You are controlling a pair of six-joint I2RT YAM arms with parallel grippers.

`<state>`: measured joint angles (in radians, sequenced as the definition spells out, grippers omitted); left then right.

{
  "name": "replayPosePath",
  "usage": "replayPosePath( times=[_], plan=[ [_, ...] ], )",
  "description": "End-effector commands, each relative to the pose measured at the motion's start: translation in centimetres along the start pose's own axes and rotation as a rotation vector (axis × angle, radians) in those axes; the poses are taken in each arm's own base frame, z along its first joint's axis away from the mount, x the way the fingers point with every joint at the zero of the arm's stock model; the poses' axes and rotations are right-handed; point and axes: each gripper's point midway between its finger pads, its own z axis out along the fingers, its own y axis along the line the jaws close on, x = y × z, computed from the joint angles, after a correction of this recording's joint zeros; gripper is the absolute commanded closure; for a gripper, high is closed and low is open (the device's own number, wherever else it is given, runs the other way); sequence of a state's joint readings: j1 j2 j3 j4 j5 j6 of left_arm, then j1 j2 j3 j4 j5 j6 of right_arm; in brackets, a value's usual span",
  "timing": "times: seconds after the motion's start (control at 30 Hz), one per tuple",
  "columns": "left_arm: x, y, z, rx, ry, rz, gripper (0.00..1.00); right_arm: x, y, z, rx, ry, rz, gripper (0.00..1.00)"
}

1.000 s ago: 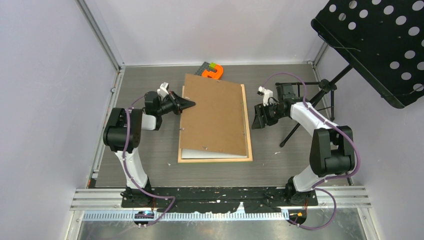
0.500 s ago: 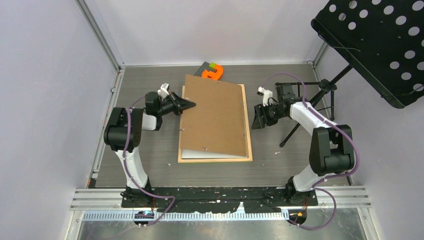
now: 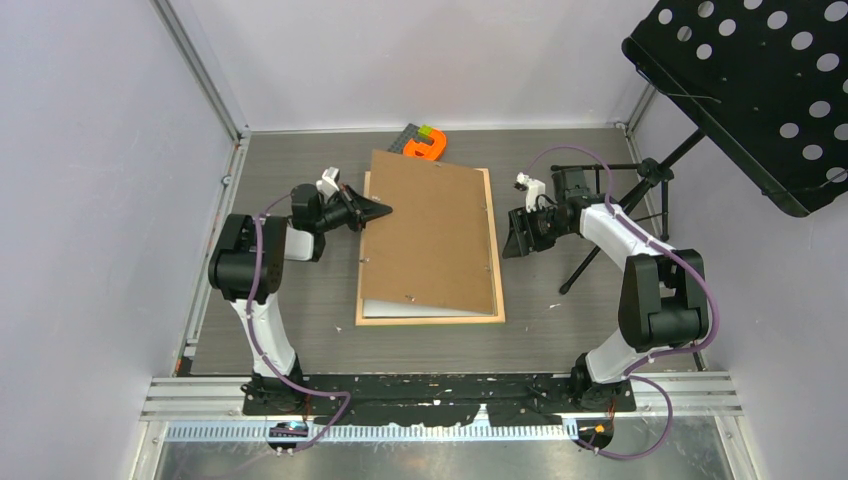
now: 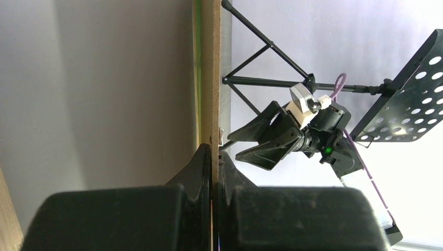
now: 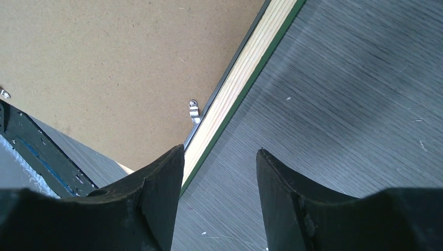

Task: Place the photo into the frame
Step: Place the photo frame item in the photo frame.

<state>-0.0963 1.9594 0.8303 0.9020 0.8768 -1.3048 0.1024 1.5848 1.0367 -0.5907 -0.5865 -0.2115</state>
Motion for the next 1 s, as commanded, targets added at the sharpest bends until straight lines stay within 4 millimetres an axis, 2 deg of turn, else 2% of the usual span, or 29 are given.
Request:
replayPosePath(
  times=[0.0, 0.57, 0.97],
  plan=[
    [-0.4, -2.4, 0.2, 0.078, 0.002, 0.075, 1.00, -1.0, 0.0, 0.1, -0.010, -0.031, -0.013, 0.41],
    [-0.7, -3.6, -0.2, 0.117, -0.002, 0.063, 1.00, -0.5, -0.3, 0.5, -0.011, -0.017, -0.005, 0.41],
    [-0.8, -3.1, -0.8, 0.109, -0.009, 0.056, 1.00, -0.5, -0.3, 0.7, -0.014, -0.014, -0.003, 0.41]
  ],
)
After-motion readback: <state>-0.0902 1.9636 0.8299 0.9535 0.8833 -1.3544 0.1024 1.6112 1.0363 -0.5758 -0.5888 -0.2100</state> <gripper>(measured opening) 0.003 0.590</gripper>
